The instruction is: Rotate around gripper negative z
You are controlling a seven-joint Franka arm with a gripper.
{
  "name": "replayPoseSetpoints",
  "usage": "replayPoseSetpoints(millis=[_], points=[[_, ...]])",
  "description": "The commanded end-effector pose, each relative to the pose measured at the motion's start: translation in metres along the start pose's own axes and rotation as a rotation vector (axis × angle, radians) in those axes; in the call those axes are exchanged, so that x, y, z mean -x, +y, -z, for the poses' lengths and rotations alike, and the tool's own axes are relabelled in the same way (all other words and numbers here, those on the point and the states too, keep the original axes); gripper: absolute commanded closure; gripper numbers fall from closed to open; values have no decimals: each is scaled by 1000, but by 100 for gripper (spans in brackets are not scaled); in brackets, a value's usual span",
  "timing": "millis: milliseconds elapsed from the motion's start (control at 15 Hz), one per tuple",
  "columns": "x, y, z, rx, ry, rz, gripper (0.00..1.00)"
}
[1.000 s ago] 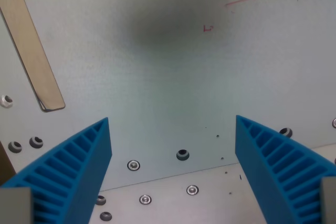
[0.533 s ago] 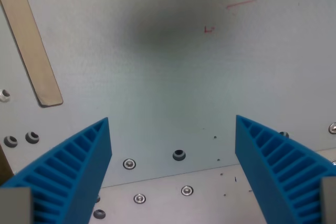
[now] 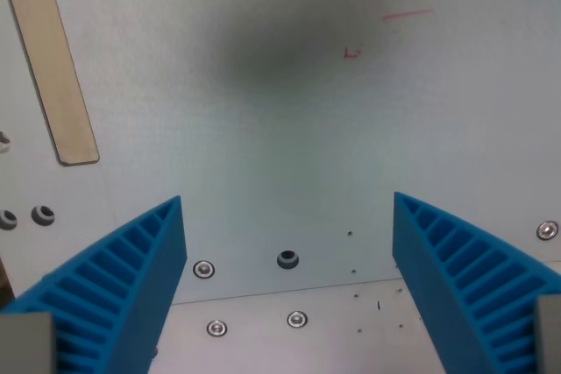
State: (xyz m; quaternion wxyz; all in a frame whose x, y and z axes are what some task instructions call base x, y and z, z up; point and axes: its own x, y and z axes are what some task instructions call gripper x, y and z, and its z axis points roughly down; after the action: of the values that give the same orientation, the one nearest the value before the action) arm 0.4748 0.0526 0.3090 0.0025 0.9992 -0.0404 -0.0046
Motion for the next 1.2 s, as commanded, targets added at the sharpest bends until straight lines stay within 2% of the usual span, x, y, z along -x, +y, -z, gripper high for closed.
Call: replayPoseSetpoints(millis=[67,1200], points=[[0,0,1,0,3,133,0],[0,0,1,0,3,332,0]])
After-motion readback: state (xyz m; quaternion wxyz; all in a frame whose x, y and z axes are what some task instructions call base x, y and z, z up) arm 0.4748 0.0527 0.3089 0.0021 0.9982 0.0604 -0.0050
